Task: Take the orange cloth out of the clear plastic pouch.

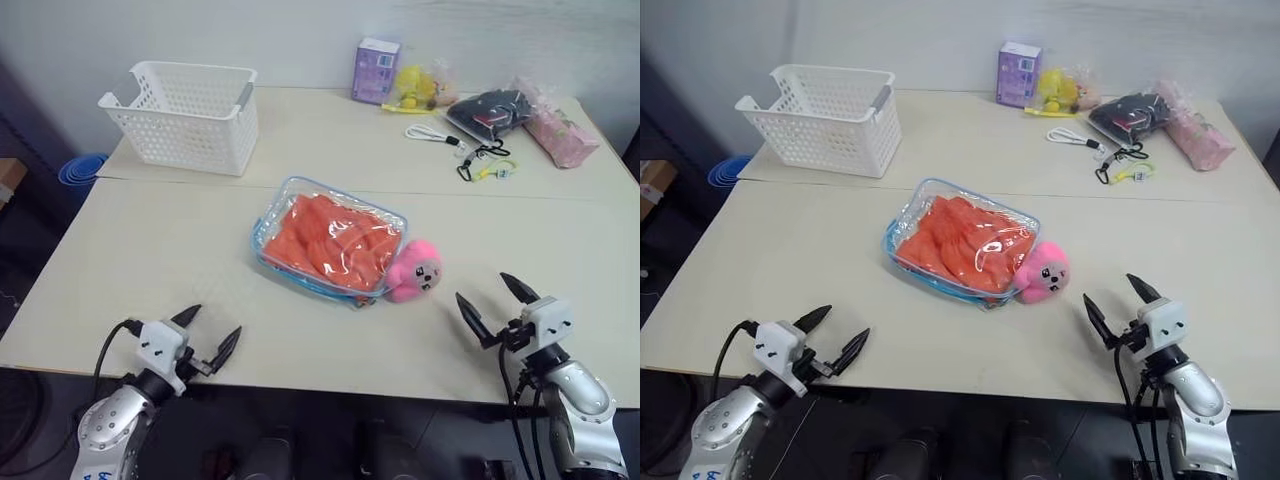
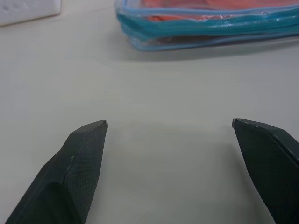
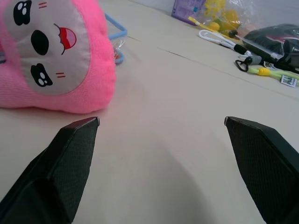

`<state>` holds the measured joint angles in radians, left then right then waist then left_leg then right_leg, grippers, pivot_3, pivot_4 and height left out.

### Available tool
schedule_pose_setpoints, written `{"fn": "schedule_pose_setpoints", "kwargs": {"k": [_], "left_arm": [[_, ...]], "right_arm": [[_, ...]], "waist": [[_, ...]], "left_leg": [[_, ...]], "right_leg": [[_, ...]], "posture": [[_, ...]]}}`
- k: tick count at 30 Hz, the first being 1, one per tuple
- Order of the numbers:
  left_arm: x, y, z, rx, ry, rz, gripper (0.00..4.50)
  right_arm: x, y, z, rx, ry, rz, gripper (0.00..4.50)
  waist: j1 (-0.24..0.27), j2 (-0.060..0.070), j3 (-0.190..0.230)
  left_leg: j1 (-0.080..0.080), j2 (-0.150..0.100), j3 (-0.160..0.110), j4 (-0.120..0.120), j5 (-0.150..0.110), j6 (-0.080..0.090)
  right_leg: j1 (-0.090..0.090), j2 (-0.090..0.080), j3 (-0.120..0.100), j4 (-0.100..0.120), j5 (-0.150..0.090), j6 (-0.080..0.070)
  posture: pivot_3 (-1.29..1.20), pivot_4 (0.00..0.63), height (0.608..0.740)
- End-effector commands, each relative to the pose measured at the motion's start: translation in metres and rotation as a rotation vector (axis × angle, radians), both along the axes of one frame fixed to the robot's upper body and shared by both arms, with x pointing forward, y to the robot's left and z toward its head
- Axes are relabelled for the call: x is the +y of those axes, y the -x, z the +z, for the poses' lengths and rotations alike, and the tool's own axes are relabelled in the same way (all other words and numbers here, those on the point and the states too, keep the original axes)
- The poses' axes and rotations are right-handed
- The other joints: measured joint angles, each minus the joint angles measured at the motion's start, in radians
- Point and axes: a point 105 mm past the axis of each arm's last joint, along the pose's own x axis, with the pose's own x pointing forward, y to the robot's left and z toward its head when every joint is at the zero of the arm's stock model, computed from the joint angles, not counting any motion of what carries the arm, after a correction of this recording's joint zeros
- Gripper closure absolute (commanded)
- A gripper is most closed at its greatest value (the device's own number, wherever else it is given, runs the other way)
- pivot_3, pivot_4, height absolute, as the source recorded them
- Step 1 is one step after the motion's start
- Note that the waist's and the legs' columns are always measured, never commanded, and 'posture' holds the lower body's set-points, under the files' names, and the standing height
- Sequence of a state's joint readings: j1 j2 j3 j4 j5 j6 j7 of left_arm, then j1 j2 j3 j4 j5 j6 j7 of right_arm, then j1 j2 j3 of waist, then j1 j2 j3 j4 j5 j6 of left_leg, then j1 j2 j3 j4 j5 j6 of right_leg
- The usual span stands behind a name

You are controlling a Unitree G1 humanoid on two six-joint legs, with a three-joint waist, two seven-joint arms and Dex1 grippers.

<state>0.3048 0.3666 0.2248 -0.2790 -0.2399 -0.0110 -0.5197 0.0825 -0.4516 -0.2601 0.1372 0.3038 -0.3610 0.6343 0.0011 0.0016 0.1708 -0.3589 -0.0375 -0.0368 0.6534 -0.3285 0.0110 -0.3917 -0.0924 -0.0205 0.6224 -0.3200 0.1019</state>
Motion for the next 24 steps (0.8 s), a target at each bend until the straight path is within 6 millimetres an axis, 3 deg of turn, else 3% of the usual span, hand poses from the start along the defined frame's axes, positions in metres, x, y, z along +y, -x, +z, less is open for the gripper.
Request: {"fn": "schedule_pose_setpoints", "kwargs": {"k": [1,12,14,16,17,20,22,24], "left_arm": [[0.002,-0.002,0.013,-0.042,-0.025,0.006,0.01],[0.005,-0.004,0.022,-0.019,0.024,-0.095,0.01],[0.004,-0.004,0.024,-0.008,0.004,-0.154,0.01],[0.005,-0.006,0.028,-0.003,-0.076,-0.252,0.01],[0.004,-0.008,0.034,0.004,-0.058,-0.302,0.01],[0.006,-0.026,0.044,-0.024,-0.219,-0.415,0.01],[0.003,-0.044,0.049,-0.067,-0.361,-0.469,0.01],[0.000,-0.067,0.055,-0.125,-0.457,-0.490,0.01]], "right_arm": [[0.003,-0.001,0.005,-0.031,0.007,0.024,0.00],[0.008,0.005,0.002,-0.016,0.013,0.097,0.00],[0.010,0.011,0.007,-0.023,-0.011,0.130,0.00],[0.018,0.023,0.025,-0.082,-0.007,0.192,0.00],[0.030,0.032,0.032,-0.084,0.013,0.273,0.00],[0.061,0.051,0.056,-0.163,0.109,0.451,0.00],[0.066,0.054,0.066,-0.200,0.120,0.462,0.00],[0.068,0.059,0.062,-0.187,0.166,0.492,0.00]], "waist": [[-0.001,0.000,0.000],[-0.002,0.000,0.000],[0.000,0.000,0.000],[0.000,0.000,0.000],[0.000,0.001,0.001],[0.000,0.003,0.002],[0.001,0.002,0.001],[0.003,0.002,0.001]], "left_leg": [[0.000,0.000,0.000,0.000,0.000,0.000],[0.001,0.000,0.001,-0.001,0.000,0.000],[0.001,0.000,0.001,-0.001,0.000,0.000],[0.001,0.000,0.001,-0.001,0.000,0.000],[0.001,0.000,0.001,-0.002,0.000,0.000],[0.001,0.000,0.001,-0.001,0.000,0.000],[0.002,0.000,0.000,-0.002,0.001,0.000],[0.003,0.000,0.000,-0.002,0.002,-0.002]], "right_leg": [[0.000,0.000,0.000,0.000,0.000,0.000],[0.000,0.000,0.001,0.000,0.000,0.000],[0.000,0.000,0.001,0.000,0.000,0.000],[0.000,0.000,0.001,0.001,0.000,0.000],[0.000,0.000,0.001,0.000,0.000,0.000],[0.000,0.000,0.001,0.000,0.000,0.000],[0.001,0.000,0.001,0.000,0.000,0.000],[0.001,0.000,0.000,0.001,0.000,0.000]], "posture": [[0.00,0.150,0.740],[0.00,0.150,0.740],[0.00,0.150,0.740],[0.00,0.150,0.740],[0.00,0.150,0.740],[0.00,0.150,0.740],[0.00,0.150,0.740],[0.00,0.150,0.740]]}}
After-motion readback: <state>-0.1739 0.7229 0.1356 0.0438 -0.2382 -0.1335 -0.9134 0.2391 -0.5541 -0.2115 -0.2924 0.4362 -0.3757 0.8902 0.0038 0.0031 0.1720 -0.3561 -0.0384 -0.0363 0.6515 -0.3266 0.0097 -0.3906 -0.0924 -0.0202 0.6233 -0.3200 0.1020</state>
